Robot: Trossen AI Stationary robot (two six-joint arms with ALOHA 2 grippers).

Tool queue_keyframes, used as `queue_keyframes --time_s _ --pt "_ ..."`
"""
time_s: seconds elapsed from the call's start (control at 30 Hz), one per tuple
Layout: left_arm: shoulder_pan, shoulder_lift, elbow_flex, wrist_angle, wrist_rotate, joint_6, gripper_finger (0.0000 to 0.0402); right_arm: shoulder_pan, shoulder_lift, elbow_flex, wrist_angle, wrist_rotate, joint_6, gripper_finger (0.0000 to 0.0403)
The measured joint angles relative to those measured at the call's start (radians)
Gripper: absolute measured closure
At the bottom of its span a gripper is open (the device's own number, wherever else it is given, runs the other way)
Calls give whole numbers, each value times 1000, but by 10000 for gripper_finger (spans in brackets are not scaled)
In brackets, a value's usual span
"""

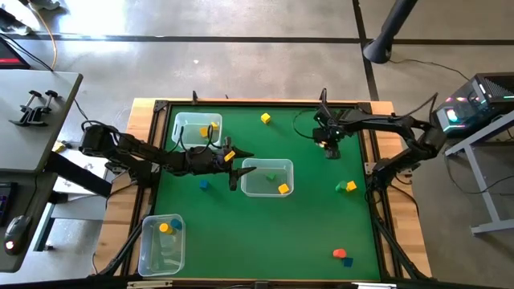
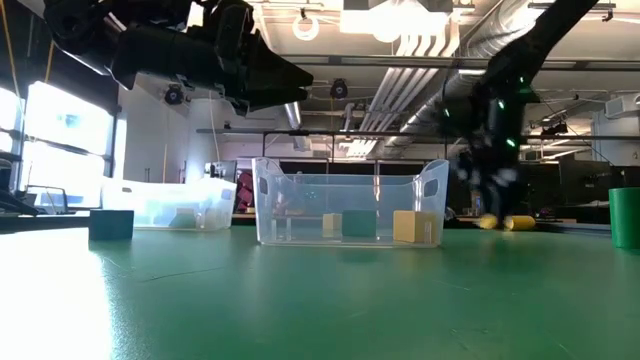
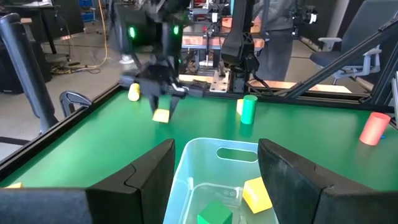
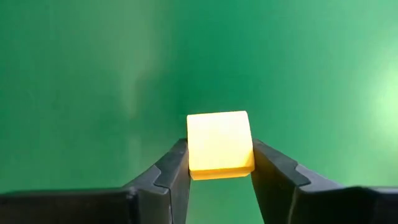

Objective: Sort blocks by size
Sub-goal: Put the yellow triangular block into the top left transparent bin

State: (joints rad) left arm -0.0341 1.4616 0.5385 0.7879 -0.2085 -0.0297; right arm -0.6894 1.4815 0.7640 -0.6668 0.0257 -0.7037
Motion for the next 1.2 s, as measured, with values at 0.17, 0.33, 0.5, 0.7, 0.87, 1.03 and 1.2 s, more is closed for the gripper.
queue_keyframes --time_s 0.17,0.33,0.5,0.7,0.87,1.03,1.2 --pt "-18 0 0 -2 0 61 186 37 -32 19 147 -155 206 272" --pt "-58 0 0 2 0 194 186 117 -35 20 379 -318 343 272" --pt "-81 28 3 3 0 378 186 219 -35 21 623 -452 412 272" --pt "-92 132 78 3 0 679 186 324 -35 21 819 -550 463 272" --pt "-92 208 176 4 -19 868 185 377 -35 21 855 -565 464 272" --pt "-93 248 259 1 -39 982 177 390 -35 21 851 -566 476 272" --pt "-92 250 314 -135 -120 1066 170 391 -35 21 851 -565 479 272"
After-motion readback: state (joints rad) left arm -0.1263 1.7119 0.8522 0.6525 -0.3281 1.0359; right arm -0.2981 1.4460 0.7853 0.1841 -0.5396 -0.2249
